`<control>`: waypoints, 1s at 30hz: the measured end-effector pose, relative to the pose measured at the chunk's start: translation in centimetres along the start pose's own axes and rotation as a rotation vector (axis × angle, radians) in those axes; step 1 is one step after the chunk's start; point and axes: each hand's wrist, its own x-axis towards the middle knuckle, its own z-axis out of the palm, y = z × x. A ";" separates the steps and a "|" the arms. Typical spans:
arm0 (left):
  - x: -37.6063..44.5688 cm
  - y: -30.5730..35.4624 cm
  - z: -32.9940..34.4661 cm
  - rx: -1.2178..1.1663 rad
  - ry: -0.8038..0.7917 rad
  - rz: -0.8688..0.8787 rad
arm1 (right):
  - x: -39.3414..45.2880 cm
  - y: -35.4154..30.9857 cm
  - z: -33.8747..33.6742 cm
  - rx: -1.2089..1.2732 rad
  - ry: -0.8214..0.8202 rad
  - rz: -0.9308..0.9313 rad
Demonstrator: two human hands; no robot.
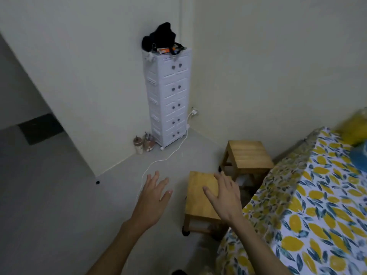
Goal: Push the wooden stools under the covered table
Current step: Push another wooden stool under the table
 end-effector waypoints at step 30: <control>64.5 -2.2 1.2 0.006 -0.630 0.718 | 45.5 -2.6 5.1 0.029 0.262 0.791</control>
